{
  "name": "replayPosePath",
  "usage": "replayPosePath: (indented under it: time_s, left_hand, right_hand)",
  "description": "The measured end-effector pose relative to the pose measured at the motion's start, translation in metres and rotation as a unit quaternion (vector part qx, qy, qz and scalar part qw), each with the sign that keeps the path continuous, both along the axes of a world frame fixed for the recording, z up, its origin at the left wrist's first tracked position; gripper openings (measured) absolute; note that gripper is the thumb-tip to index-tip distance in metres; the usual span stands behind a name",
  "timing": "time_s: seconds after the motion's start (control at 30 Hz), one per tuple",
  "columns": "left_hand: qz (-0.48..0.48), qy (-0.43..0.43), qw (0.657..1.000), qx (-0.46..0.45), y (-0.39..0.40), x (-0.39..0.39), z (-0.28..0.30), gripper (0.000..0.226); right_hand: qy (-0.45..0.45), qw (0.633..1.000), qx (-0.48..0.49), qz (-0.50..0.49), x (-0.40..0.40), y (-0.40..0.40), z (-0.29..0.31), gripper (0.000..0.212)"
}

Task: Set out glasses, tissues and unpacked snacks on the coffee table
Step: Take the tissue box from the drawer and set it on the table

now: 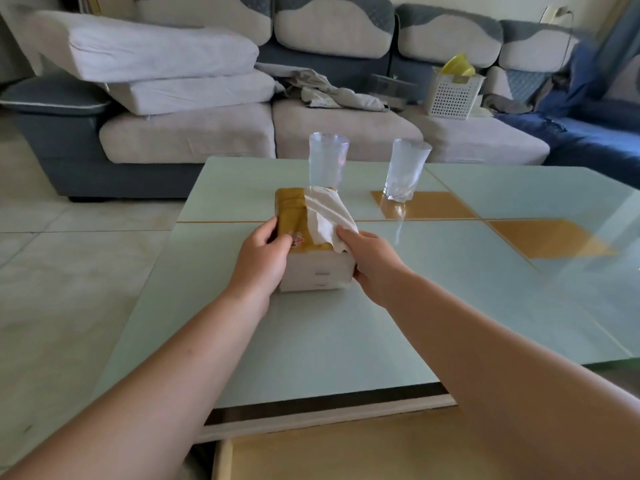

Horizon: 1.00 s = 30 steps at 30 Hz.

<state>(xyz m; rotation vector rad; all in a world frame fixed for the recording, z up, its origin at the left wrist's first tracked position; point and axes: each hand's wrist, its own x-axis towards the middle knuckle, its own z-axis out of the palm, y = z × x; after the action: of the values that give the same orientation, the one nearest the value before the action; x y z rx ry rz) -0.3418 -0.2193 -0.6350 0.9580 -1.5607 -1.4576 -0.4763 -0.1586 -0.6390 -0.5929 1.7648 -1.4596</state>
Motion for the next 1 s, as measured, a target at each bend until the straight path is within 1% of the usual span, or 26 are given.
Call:
replayPosePath:
  time_s: [0.13,0.17,0.23,0.3,0.37,0.43,0.57,0.67,0.73,0.83,0.9,0.93,1.0]
  left_hand:
    - [0.004,0.021,1.0,0.012,-0.001,0.003,0.004,0.029]
    - [0.002,0.03,0.999,0.01,0.002,0.004,0.006,0.028]
    - [-0.003,0.042,0.999,-0.001,0.013,0.009,0.015,0.026]
    - [-0.008,0.062,0.998,-0.009,0.031,0.019,0.023,0.03]
    - [-0.009,0.084,0.996,-0.01,0.051,0.033,0.025,0.029]
    - [-0.002,0.097,0.995,0.002,0.07,0.053,0.023,0.037]
    - [-0.005,0.121,0.991,0.051,0.113,0.094,0.004,0.02]
    - [-0.042,0.128,0.982,0.129,0.155,0.117,-0.02,0.019]
    - [-0.062,0.123,0.971,0.194,0.187,0.129,-0.039,0.019]
    - [-0.082,0.107,0.945,0.297,0.23,0.147,-0.069,0.019]
    - [-0.091,0.092,0.916,0.379,0.252,0.159,-0.089,0.018]
    - [-0.095,0.089,0.895,0.427,0.26,0.165,-0.099,0.017]
    - [-0.104,0.091,0.838,0.528,0.272,0.175,-0.115,0.016]
  right_hand:
    - [0.03,0.999,0.01,0.005,0.0,-0.006,0.007,0.026]
    - [0.03,0.999,0.007,0.01,0.001,-0.002,0.008,0.031]
    - [0.024,1.0,0.007,0.013,0.004,0.012,0.012,0.048]
    - [0.01,1.0,0.013,-0.008,0.009,0.033,0.015,0.061]
    - [-0.028,0.999,0.004,-0.026,0.019,0.06,0.018,0.061]
    - [-0.088,0.995,-0.022,-0.041,0.031,0.09,0.022,0.056]
    - [-0.194,0.975,-0.062,-0.091,0.056,0.148,0.019,0.044]
    - [-0.272,0.953,-0.084,-0.103,0.077,0.197,0.003,0.038]
    - [-0.288,0.948,-0.071,-0.114,0.095,0.227,-0.014,0.034]
    - [-0.305,0.944,-0.026,-0.12,0.124,0.265,-0.045,0.04]
    - [-0.32,0.942,0.035,-0.1,0.136,0.282,-0.059,0.045]
    - [-0.32,0.941,0.074,-0.082,0.139,0.287,-0.063,0.047]
    - [-0.315,0.935,0.157,-0.04,0.143,0.294,-0.072,0.053]
